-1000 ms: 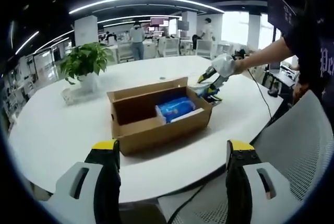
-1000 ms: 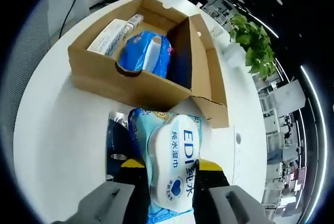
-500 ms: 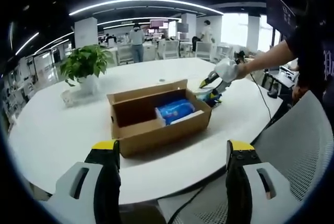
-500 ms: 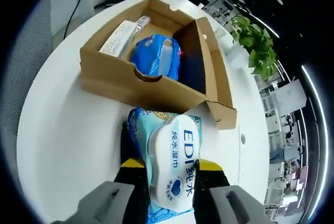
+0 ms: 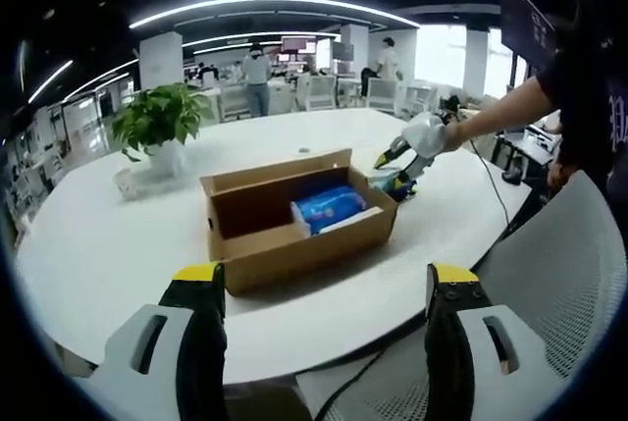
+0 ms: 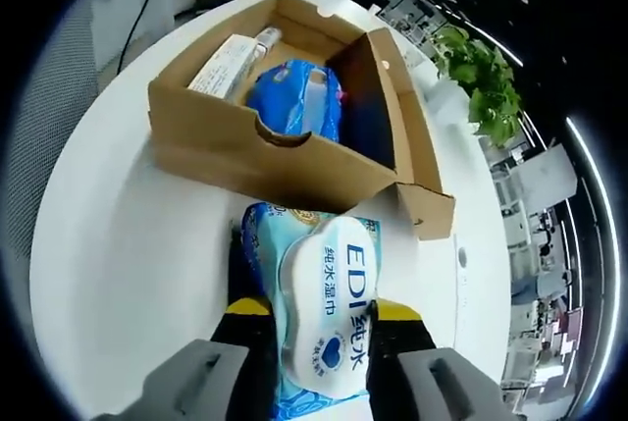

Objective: Operate the shoe box by opening the lid, removing the specified soft item, and placing it in the target area until the item is outside and the box remains undamaged.

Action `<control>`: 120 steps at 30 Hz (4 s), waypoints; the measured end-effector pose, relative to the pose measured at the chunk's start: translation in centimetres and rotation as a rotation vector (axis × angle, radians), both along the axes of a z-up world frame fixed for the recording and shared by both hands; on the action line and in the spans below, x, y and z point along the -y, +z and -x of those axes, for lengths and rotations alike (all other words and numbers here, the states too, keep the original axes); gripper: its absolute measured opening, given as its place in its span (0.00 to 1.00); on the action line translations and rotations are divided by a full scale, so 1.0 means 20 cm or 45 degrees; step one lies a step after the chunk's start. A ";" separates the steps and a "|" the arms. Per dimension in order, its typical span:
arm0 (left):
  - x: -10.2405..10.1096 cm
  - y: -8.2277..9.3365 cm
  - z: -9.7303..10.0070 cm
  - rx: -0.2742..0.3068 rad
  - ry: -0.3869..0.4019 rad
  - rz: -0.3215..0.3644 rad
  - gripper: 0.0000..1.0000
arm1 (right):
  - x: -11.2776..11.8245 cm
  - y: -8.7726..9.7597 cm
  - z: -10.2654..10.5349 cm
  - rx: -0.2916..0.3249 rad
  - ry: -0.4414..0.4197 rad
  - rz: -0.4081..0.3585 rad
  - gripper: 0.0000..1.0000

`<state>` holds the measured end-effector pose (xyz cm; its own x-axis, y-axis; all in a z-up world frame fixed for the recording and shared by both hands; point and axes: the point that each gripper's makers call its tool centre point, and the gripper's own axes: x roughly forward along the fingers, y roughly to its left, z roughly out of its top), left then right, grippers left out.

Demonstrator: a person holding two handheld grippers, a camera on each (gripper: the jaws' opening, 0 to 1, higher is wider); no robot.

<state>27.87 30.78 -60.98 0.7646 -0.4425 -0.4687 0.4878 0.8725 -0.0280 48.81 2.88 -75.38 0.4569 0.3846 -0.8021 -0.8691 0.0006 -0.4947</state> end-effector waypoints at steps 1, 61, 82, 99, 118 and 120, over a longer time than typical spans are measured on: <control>0.00 0.00 0.00 0.000 0.001 0.001 0.81 | 0.00 0.00 0.00 -0.008 0.000 0.002 0.30; 0.03 0.03 0.00 0.051 -0.070 0.035 0.81 | 0.45 0.07 0.27 -0.253 -0.589 -0.322 0.26; 0.03 0.03 0.00 0.055 -0.061 0.034 0.81 | 0.48 -0.12 0.26 -0.394 -0.974 -0.574 0.24; 0.03 0.03 0.00 0.041 -0.070 0.032 0.80 | 0.36 -0.14 0.26 -0.422 -0.966 -0.617 0.21; 0.03 0.02 0.01 0.031 -0.078 0.028 0.80 | 0.42 -0.18 0.24 -0.438 -1.061 -0.593 0.27; 0.03 0.02 0.01 0.031 -0.076 0.027 0.80 | 0.42 -0.19 0.24 -0.442 -1.069 -0.600 0.27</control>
